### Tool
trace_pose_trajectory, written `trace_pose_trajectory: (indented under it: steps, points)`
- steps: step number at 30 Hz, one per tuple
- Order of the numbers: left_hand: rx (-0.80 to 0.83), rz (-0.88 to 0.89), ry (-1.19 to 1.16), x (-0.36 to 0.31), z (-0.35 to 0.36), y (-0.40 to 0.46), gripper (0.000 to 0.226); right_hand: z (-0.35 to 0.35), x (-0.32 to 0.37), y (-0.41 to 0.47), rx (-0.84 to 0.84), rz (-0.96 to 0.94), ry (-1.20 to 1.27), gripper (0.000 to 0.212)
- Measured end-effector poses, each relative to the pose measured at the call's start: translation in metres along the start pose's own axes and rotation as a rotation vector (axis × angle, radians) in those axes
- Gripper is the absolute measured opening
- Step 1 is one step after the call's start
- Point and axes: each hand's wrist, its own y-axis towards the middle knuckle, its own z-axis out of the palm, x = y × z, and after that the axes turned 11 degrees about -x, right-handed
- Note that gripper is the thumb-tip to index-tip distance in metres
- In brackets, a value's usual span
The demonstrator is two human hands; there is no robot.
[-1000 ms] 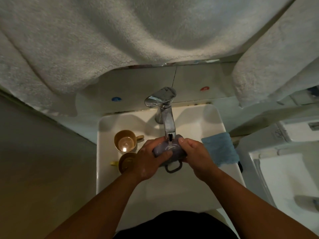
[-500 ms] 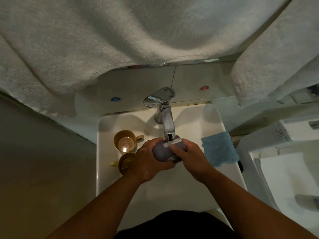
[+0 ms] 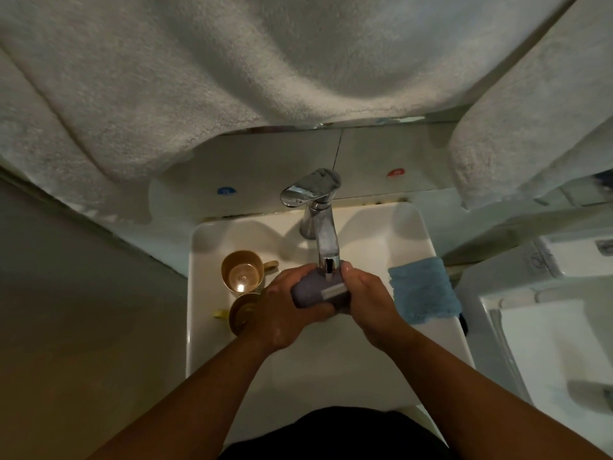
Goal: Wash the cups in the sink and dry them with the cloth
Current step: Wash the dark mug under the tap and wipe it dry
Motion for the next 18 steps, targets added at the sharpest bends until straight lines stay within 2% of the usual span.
trace_pose_trajectory:
  steps: [2, 4, 8, 10, 13, 18]
  points:
    - [-0.009, -0.053, -0.015, 0.001, 0.002, 0.000, 0.075, -0.003, 0.001, -0.002, -0.013, -0.020, 0.017, 0.033]
    - [-0.020, -0.086, 0.011, -0.001, 0.003, 0.000, 0.079, -0.009, 0.000, -0.004, -0.017, -0.021, 0.066, 0.029]
    - [0.079, -0.272, -0.248, -0.014, 0.013, -0.003, 0.066, -0.021, 0.000, -0.007, 0.013, -0.088, 0.065, 0.017]
    - [0.083, -0.247, -0.198, -0.015, 0.018, 0.000, 0.065, -0.024, 0.001, -0.010, 0.069, -0.089, 0.039, 0.012]
    - [0.028, -0.267, -0.235, -0.019, 0.022, 0.006, 0.042, -0.023, -0.001, -0.014, 0.051, -0.083, -0.027, 0.017]
    - [-0.123, -0.513, -0.459, -0.028, 0.027, 0.010, 0.026, -0.021, -0.010, -0.015, -0.004, -0.142, -0.059, 0.016]
